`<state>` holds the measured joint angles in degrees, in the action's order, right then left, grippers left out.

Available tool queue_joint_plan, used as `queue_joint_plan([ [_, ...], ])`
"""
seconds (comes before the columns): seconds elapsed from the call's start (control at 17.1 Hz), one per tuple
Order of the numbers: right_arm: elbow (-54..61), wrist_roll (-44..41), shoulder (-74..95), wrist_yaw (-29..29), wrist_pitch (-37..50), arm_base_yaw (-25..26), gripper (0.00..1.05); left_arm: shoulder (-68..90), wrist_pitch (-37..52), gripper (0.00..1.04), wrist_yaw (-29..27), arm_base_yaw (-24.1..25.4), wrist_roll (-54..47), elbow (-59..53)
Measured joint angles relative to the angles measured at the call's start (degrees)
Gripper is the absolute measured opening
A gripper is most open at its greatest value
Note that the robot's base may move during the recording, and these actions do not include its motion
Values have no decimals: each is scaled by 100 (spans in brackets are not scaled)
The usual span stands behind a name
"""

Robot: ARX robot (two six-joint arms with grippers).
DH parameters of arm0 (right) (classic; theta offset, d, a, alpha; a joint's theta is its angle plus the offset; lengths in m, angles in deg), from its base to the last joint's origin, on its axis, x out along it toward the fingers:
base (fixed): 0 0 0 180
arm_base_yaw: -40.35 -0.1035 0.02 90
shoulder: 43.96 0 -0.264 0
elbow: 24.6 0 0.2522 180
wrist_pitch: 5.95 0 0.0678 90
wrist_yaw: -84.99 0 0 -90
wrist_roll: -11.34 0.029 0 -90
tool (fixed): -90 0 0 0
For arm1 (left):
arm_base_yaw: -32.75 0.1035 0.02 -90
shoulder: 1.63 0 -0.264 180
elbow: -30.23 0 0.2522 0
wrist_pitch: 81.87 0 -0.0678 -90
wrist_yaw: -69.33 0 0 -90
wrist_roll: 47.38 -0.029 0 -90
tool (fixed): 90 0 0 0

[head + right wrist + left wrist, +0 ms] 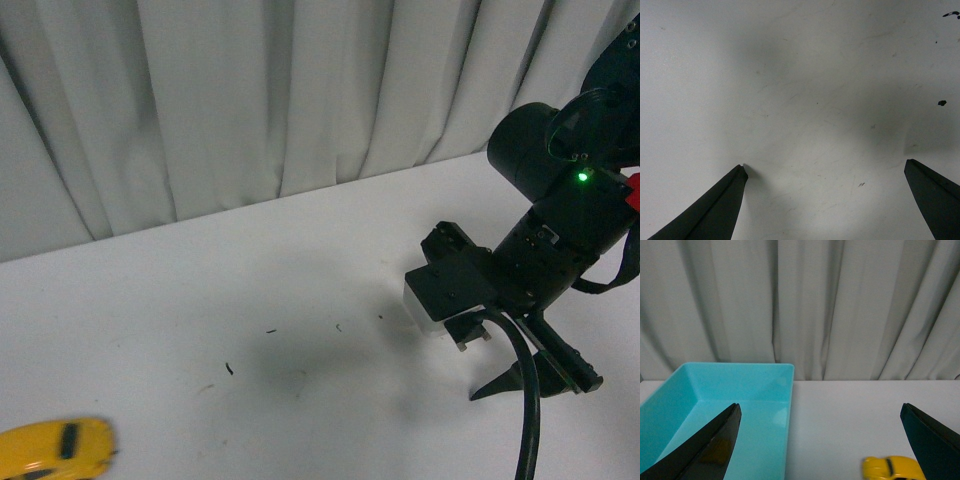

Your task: Wind up and store yellow beetle toy

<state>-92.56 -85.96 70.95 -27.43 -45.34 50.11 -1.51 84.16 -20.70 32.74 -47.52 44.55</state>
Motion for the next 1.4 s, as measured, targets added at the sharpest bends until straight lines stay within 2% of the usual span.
queue_joint_plan([
  [0.47, 33, 70, -105, 55, 92, -83, 98, 0, 0, 98, 0, 0, 0, 0],
  [0.7, -44, 387, -597, -37, 170, -153, 98, 0, 0, 98, 0, 0, 0, 0],
  [1.11, -1445, 813, -1891, 85, -181, -157, 98, 0, 2, 98, -2, 0, 0, 0],
  [1.17, -752, 1770, -2210, 756, 1991, -317, 90, 0, 2, 98, -2, 0, 0, 0],
  [1.23, 144, 3176, -2590, 1379, 3670, -474, 79, 0, 2, 98, 0, 0, 0, 0],
  [1.29, 1034, 4697, -2981, 1731, 4929, -645, 68, 0, 0, 98, -2, 0, 0, 0],
  [1.4, 1965, 7342, -3713, 2175, 6581, -942, 47, 0, 0, 98, 0, 0, 0, 0],
])
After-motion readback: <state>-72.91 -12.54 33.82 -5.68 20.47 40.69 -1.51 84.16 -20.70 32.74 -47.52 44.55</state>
